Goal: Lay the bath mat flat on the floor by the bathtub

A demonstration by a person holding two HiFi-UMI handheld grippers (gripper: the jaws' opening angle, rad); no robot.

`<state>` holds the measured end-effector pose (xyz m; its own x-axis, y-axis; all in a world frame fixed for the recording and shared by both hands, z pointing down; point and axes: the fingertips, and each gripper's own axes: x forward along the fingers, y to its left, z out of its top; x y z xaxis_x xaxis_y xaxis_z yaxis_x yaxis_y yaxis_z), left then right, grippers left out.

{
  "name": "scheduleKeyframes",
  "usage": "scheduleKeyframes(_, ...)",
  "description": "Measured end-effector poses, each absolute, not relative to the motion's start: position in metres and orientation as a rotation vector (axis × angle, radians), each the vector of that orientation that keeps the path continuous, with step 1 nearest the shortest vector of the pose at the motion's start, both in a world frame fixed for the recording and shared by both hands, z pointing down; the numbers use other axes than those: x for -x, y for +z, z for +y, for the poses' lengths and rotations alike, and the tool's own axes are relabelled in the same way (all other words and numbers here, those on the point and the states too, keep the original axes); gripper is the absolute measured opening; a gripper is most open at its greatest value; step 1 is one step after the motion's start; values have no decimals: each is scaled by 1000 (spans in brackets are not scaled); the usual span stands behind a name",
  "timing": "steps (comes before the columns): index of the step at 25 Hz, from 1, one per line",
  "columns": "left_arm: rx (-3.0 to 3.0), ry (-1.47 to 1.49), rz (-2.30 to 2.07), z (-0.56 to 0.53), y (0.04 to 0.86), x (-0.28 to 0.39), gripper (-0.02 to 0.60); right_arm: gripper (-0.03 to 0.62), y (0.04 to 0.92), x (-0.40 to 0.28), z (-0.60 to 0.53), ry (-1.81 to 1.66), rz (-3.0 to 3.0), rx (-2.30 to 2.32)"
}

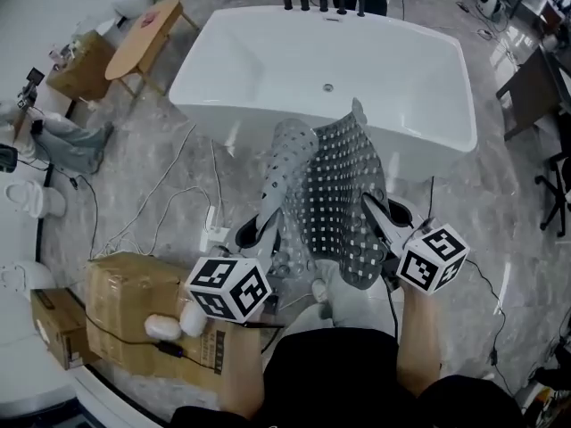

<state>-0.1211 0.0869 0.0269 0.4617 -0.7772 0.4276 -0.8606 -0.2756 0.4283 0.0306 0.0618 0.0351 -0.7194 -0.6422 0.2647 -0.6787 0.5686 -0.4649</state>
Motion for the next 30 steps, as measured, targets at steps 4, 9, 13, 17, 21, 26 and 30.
scheduleKeyframes(4,-2066,194,-1331,42,39,106,21,21,51,-48,17,902,-2698,-1181)
scheduleKeyframes(9,-2066,240,-1305,12,45,105,21,21,60,-49,-5,932,-2673,-1203)
scheduleKeyframes(13,-2070,254,-1268,4,50,100,21,21,69,-51,-15,952,-2650,-1234)
scheduleKeyframes(17,-2056,272,-1260,-22,47,94,21,21,68,-57,-45,972,-2653,-1229)
scheduleKeyframes(21,-2071,285,-1277,-42,38,94,21,21,58,-54,-66,961,-2689,-1220)
scheduleKeyframes(26,-2080,265,-1288,-47,39,96,21,21,59,-56,-64,940,-2709,-1219)
scheduleKeyframes(30,-2070,254,-1271,-52,41,103,21,21,61,-58,-62,951,-2687,-1247)
